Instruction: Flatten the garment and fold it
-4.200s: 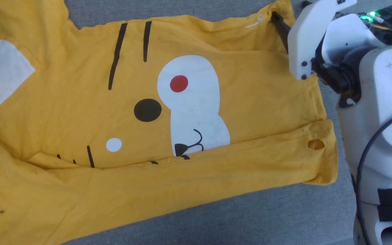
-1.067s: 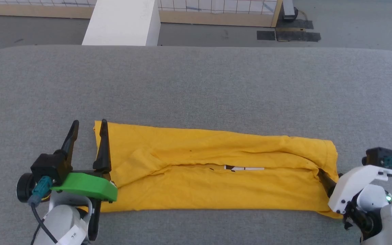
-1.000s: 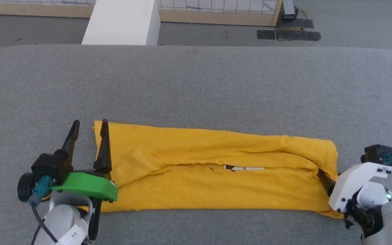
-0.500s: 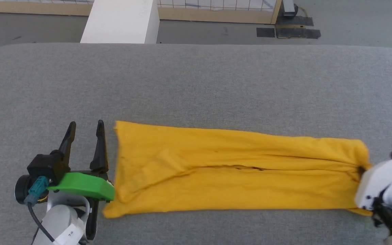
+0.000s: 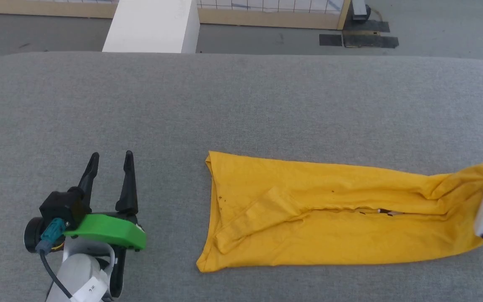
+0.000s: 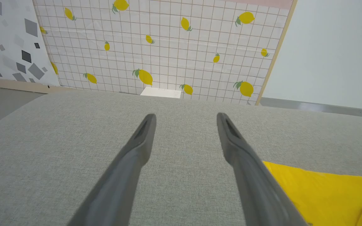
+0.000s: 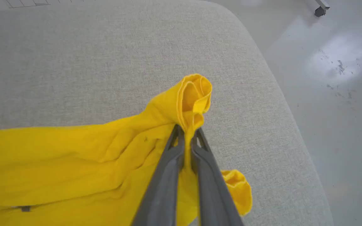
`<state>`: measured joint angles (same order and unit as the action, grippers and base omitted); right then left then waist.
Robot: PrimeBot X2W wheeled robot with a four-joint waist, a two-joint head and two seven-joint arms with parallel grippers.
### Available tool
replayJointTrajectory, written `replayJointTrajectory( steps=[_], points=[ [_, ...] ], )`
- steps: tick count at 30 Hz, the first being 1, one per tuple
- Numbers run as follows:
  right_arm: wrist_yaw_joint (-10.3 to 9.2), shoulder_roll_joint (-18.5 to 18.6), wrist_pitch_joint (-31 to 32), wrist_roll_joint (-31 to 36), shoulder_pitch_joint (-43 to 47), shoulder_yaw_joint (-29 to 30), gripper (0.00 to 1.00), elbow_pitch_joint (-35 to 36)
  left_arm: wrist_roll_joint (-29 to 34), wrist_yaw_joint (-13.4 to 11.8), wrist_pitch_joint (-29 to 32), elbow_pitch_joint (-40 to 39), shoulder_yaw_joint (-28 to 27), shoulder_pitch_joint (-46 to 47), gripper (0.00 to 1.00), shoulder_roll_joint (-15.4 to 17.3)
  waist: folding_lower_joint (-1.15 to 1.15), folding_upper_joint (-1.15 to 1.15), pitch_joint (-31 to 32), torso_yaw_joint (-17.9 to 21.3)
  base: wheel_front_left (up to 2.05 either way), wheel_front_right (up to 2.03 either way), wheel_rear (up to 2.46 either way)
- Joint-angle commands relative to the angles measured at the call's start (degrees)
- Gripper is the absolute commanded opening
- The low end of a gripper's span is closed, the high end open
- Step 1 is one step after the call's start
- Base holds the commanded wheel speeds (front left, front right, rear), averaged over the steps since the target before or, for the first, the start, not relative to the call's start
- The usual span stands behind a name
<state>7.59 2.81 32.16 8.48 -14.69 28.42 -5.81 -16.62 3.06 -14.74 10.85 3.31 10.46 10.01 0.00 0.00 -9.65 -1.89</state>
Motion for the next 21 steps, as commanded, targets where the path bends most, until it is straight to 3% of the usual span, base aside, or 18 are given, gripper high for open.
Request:
replayJointTrajectory(
  steps=[1, 6, 11, 12, 15, 21],
  points=[
    [-0.1, 0.1, 2.3, -2.6, 1.0, -2.5, 0.0, 2.7, 0.3, 0.5, -0.3, 0.2, -0.2, 0.5, 1.0, -0.3, 0.0, 0.0, 0.4, -0.2, 0.0, 0.0, 0.0],
    [-0.1, 0.1, 12.8, -13.1, 5.9, -16.8, 0.0, 18.7, 0.6, 0.8, -0.3, 0.5, -0.4, 0.2, 1.0, -0.6, 0.0, 0.0, 0.8, -0.5, 0.0, 0.0, 0.0],
    [-0.1, 0.1, 17.3, -15.4, 6.8, -31.7, 0.0, 28.8, 0.9, 1.1, -0.3, 0.6, -0.4, 0.8, 1.0, -1.0, 0.0, 0.0, 0.1, -1.0, 0.0, 0.0, 0.0],
    [-0.1, 0.1, 17.2, -15.5, 5.8, -36.9, 0.0, 29.2, 1.0, 1.3, -0.3, 0.6, -0.3, 1.1, 1.0, -1.1, 0.0, 0.0, -0.3, -1.4, 0.0, 0.0, 0.0],
    [-0.1, 0.1, 15.6, -15.9, 3.6, -43.2, 0.0, 26.5, 1.2, 1.7, -0.3, 0.7, -0.1, 1.8, 1.0, -1.5, 0.0, 0.0, -1.0, -2.3, 0.0, 0.0, 0.0],
    [-0.1, 0.1, 10.8, -18.5, -0.9, -49.6, 0.0, 17.3, 1.6, 2.2, -0.3, 1.0, 0.2, 2.8, 1.0, -2.3, 0.0, 0.0, -2.9, -4.1, 0.0, 0.0, 0.0]
  ],
)
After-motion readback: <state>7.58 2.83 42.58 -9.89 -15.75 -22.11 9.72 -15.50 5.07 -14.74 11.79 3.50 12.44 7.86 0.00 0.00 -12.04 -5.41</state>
